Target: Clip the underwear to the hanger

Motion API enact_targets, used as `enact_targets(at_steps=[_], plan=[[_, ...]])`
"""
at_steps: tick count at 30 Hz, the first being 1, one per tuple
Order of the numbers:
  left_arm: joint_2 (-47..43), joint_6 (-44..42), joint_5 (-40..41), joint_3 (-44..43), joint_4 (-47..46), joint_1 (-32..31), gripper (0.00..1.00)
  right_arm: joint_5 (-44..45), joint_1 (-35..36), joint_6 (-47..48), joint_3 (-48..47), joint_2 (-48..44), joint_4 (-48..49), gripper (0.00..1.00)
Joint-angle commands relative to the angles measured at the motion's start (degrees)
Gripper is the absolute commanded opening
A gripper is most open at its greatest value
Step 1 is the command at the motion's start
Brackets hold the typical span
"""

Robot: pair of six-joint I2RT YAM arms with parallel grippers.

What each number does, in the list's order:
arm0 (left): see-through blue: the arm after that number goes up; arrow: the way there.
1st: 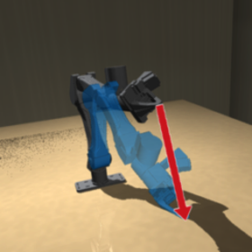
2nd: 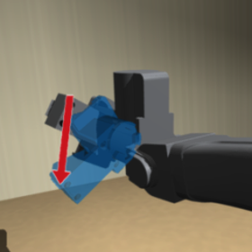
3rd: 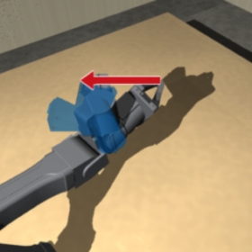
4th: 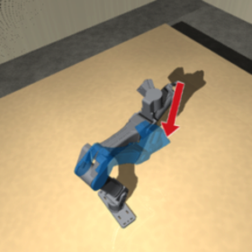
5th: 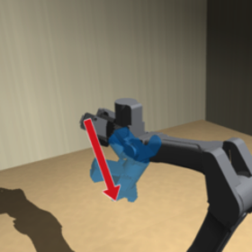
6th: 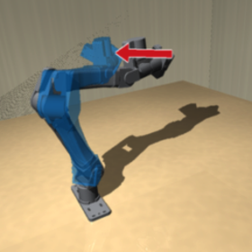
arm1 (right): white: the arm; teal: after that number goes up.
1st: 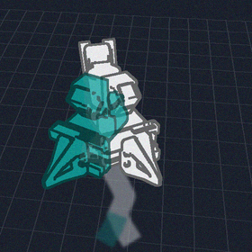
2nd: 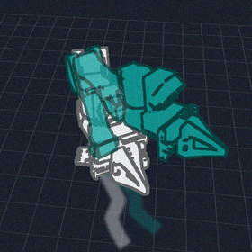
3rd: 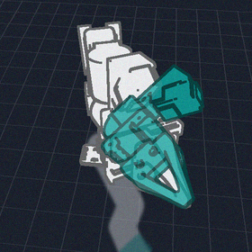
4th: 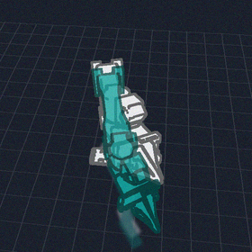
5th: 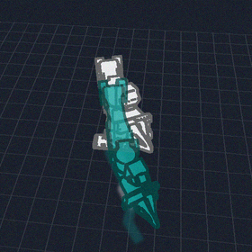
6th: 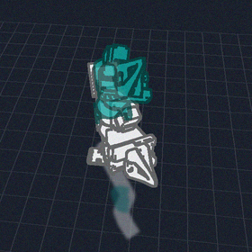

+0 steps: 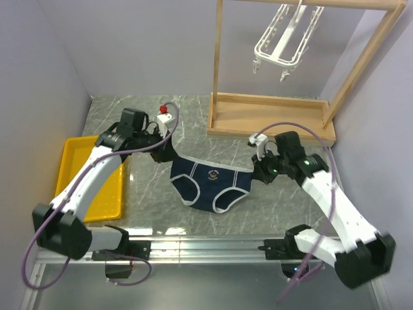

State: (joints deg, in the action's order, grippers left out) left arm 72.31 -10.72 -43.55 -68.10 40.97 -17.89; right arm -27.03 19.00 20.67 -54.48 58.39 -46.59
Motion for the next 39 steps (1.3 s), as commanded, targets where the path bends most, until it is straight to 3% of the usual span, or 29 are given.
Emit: enact_targets(at_steps=[1, 8, 11, 13, 14, 15, 18, 22, 24, 25, 30, 33, 39], plan=[[7.64, 3.42, 6.68, 1.12, -5.53, -0.13, 0.02, 2.24, -0.19, -1.23, 1.39, 11.35, 8.05, 0.00], [29.36, 4.91, 11.90, -9.24, -11.17, -0.04, 0.09, 4.88, -2.12, -7.21, -6.76, 31.24, 17.58, 0.00], [35.08, 4.57, 12.26, -12.93, -11.52, -0.04, 0.20, 6.89, -3.53, -8.01, -9.67, 36.52, 17.85, 0.13], [36.75, 3.87, 12.87, -14.78, -12.67, 0.14, 0.31, 8.21, -4.41, -9.32, -10.56, 37.84, 18.37, 0.29], [37.02, 3.87, 13.31, -15.66, -12.84, 0.22, 0.42, 8.48, -5.20, -9.76, -11.26, 37.85, 18.29, 0.35], [37.02, 3.95, 12.88, -17.84, -12.76, 0.48, 0.47, 8.66, -6.34, -10.12, -11.70, 37.68, 17.77, 0.45], [35.27, 4.30, 10.95, -20.23, -13.11, 1.63, 0.62, 8.40, -9.50, -10.12, -12.93, 35.13, 16.45, 0.61], [26.25, 5.87, 4.29, -16.64, -20.63, 1.89, 0.76, 5.50, -12.75, -9.59, -12.32, 26.19, 12.85, 0.66], [22.36, 8.16, 2.69, -12.09, -26.97, 1.89, 0.95, 3.39, -14.25, -10.03, -11.44, 22.23, 12.40, 0.70], [19.13, 10.26, 1.55, -10.84, -29.95, 1.81, 0.99, 2.77, -15.30, -10.47, -11.18, 18.55, 12.14, 0.70], [16.72, 25.96, -0.91, -9.60, -54.02, 0.05, 0.99, -0.57, -18.65, -12.75, -11.35, 7.81, 13.79, 0.85], [19.52, 32.24, -0.58, -11.87, -65.44, -1.35, 1.00, -1.53, -21.46, -15.12, -12.14, 2.18, 15.91, 0.85], [24.45, 26.99, 0.84, -14.17, -80.94, -10.49, 0.99, -4.35, -25.41, -20.40, -19.16, 0.58, 17.84, 0.82]])
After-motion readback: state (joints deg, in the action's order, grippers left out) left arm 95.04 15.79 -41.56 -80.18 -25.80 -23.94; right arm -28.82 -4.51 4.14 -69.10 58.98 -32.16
